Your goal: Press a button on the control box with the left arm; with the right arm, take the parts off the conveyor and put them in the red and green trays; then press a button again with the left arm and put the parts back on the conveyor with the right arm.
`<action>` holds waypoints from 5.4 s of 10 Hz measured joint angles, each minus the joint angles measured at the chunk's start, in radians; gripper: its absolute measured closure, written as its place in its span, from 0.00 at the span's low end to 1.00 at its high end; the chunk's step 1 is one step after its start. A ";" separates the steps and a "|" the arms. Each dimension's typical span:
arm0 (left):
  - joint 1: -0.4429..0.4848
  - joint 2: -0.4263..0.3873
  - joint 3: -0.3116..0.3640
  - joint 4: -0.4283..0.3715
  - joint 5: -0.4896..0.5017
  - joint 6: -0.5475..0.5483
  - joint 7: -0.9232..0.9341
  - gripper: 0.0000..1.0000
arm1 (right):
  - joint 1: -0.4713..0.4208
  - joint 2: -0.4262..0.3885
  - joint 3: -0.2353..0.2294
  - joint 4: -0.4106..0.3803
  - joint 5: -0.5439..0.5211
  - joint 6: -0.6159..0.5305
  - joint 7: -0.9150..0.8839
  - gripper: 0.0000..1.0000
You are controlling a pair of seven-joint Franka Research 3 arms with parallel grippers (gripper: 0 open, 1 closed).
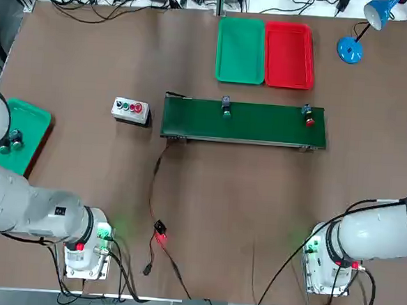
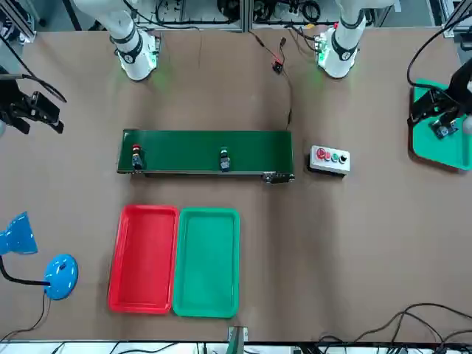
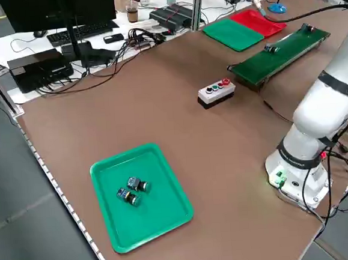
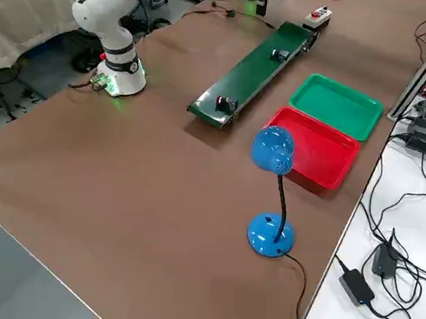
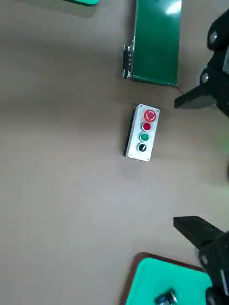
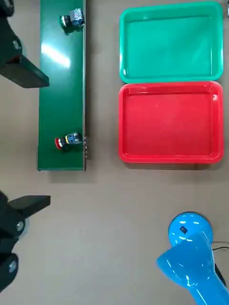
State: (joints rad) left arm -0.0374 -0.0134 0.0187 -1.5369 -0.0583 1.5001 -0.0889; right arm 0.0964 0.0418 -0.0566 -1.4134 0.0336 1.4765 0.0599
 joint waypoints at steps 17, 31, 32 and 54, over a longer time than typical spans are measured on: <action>-0.006 -0.058 -0.219 -0.997 -0.003 0.943 -0.025 0.99 | 0.000 0.000 0.000 0.000 0.000 0.000 0.000 0.01; -0.004 0.035 -0.253 -1.001 -0.003 1.020 -0.021 0.99 | 0.000 0.000 0.001 0.000 0.000 0.000 0.000 0.01; -0.004 0.035 -0.253 -0.998 -0.003 1.021 -0.021 0.99 | 0.000 0.000 0.001 0.000 0.000 0.000 0.000 0.01; 0.152 -0.004 -0.230 -0.263 -0.003 0.385 -0.019 0.42 | 0.067 0.137 0.010 -0.056 -0.001 0.050 -0.001 0.01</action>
State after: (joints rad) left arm 0.1147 -0.0172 -0.2117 -1.7997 -0.0614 1.8851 -0.1084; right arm 0.1635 0.1783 -0.0467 -1.4693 0.0327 1.5267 0.0587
